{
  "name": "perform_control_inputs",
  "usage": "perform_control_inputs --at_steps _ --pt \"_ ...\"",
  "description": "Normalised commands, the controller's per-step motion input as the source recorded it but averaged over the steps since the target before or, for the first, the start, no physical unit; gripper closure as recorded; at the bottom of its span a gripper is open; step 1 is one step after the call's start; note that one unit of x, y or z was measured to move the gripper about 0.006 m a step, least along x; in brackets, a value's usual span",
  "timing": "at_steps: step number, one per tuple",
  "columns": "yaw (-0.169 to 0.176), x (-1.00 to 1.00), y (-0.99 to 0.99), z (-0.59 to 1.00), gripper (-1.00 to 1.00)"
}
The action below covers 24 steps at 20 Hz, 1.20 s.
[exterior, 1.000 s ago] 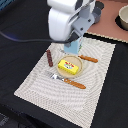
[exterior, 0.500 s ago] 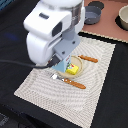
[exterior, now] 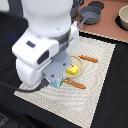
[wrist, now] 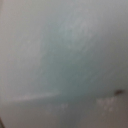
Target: Interact with the objects in diverse but meaningful ways.
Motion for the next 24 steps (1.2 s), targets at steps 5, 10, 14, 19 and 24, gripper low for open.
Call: perform_control_inputs --at_steps 5,10,14,19,24 --pt "0.002 -0.01 -0.31 -0.46 1.00" --pt "0.003 -0.25 -0.29 -0.37 1.00" --pt "0.000 -0.20 -0.27 -0.07 -1.00" --pt "-0.004 -0.09 0.09 0.88 -1.00" --pt "0.000 -0.03 0.24 1.00 -1.00"
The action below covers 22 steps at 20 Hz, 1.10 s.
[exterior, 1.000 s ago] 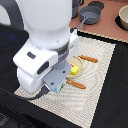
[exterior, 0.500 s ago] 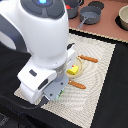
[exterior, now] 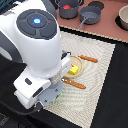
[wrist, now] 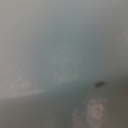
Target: Interact with the objects in diverse but meaningful ways.
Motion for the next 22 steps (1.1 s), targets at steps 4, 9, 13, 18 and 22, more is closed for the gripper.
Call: perform_control_inputs --at_steps 4,9,13,18,22 --pt "0.000 -0.32 0.49 1.00 -1.00" --pt "0.000 -0.58 0.68 0.88 -1.00" --pt "-0.022 -0.88 0.41 -0.01 -1.00" --pt "-0.001 -0.99 0.41 -0.14 -1.00" --pt "0.000 -1.00 0.33 -0.35 -1.00"
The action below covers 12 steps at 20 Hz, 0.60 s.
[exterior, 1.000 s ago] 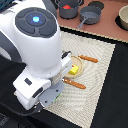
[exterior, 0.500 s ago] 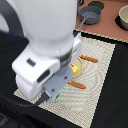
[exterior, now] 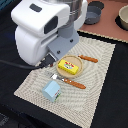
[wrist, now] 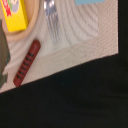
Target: Interact with the objects in diverse but meaningful ways.
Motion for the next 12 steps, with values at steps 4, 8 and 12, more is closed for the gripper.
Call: perform_control_inputs --at_steps 4,8,12 --pt "0.000 -1.00 0.30 -0.45 -1.00" --pt "0.000 -1.00 0.28 -0.50 -1.00" --pt "0.000 -0.87 0.25 -0.58 -1.00"
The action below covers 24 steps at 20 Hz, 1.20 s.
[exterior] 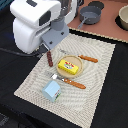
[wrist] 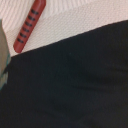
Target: Interact with the objects in diverse but meaningful ways.
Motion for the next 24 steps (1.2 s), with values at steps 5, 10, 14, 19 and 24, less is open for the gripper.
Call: perform_control_inputs --at_steps 5,10,14,19,24 --pt "0.000 -0.71 0.25 -0.59 -1.00" --pt "0.000 -0.69 0.29 -0.58 -1.00" --pt "-0.003 -0.64 0.36 -0.56 -1.00" --pt "-0.046 -0.46 0.40 -0.44 -1.00" --pt "-0.095 -0.31 0.35 -0.33 -1.00"
